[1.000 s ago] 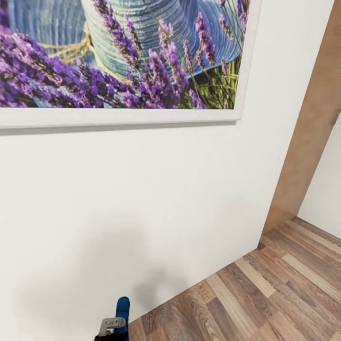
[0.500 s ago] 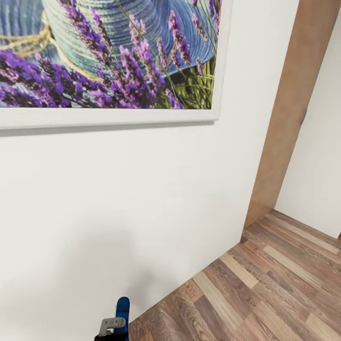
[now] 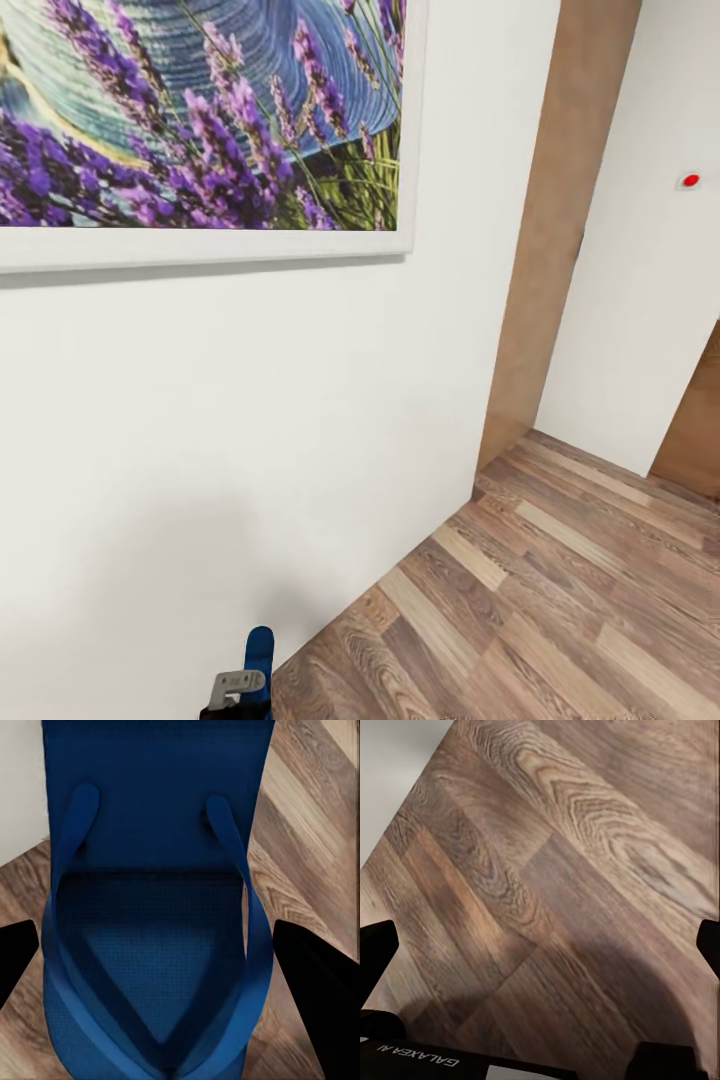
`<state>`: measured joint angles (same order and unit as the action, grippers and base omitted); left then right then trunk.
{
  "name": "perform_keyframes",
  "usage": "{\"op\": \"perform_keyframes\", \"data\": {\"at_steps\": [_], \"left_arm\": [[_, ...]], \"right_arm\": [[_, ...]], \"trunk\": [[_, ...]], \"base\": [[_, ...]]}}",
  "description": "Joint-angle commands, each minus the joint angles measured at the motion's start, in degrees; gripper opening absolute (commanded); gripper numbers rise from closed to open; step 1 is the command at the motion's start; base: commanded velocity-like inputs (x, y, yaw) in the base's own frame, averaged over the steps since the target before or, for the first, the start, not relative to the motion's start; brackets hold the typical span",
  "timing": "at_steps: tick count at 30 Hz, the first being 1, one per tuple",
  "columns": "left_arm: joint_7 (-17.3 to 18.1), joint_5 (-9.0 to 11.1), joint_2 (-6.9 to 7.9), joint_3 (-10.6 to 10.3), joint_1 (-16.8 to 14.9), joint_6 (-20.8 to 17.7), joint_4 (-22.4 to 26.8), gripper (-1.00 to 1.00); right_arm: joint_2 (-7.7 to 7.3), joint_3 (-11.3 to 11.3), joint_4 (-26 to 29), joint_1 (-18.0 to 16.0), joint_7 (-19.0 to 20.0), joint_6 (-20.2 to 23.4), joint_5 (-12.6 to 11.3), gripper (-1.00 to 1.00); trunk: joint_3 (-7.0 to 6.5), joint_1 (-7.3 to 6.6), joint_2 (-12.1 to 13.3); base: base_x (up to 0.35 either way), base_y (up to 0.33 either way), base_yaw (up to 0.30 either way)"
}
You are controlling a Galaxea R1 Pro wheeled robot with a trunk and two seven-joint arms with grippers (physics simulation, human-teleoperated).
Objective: In the bedroom, move the book from the bed onto either nightstand, and place the two sandals side by side next to the bed.
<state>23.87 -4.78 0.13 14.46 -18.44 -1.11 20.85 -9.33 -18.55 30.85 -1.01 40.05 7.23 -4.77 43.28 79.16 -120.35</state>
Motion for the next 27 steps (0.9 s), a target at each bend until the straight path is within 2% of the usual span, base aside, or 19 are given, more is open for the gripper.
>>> {"op": "perform_keyframes", "data": {"at_steps": [1, 13, 21, 27], "left_arm": [[0.39, -0.50, -0.04, 0.48, -0.02, -0.12, 0.07, -1.00], [0.41, -0.52, -0.04, 0.48, -0.01, -0.12, 0.07, -1.00], [0.39, -0.51, -0.04, 0.48, -0.02, -0.12, 0.07, -1.00], [0.39, -0.50, -0.04, 0.48, 0.00, -0.12, 0.06, -1.00]], "right_arm": [[0.02, -0.17, 0.00, -0.04, 0.29, 0.59, -0.50, 1.00], [0.02, -0.17, 0.00, -0.04, 0.29, 0.59, -0.50, 1.00], [0.02, -0.17, 0.00, -0.04, 0.29, 0.59, -0.50, 1.00], [0.02, -0.17, 0.00, -0.04, 0.29, 0.59, -0.50, 1.00]], "trunk": [[0.06, -0.01, -0.02], [0.06, -0.01, -0.02], [0.06, -0.01, -0.02], [0.06, -0.01, -0.02]], "base": [[0.000, 0.000, -0.251], [0.004, 0.000, -0.251], [0.171, 0.069, -0.251], [0.039, 0.019, -0.251]]}}
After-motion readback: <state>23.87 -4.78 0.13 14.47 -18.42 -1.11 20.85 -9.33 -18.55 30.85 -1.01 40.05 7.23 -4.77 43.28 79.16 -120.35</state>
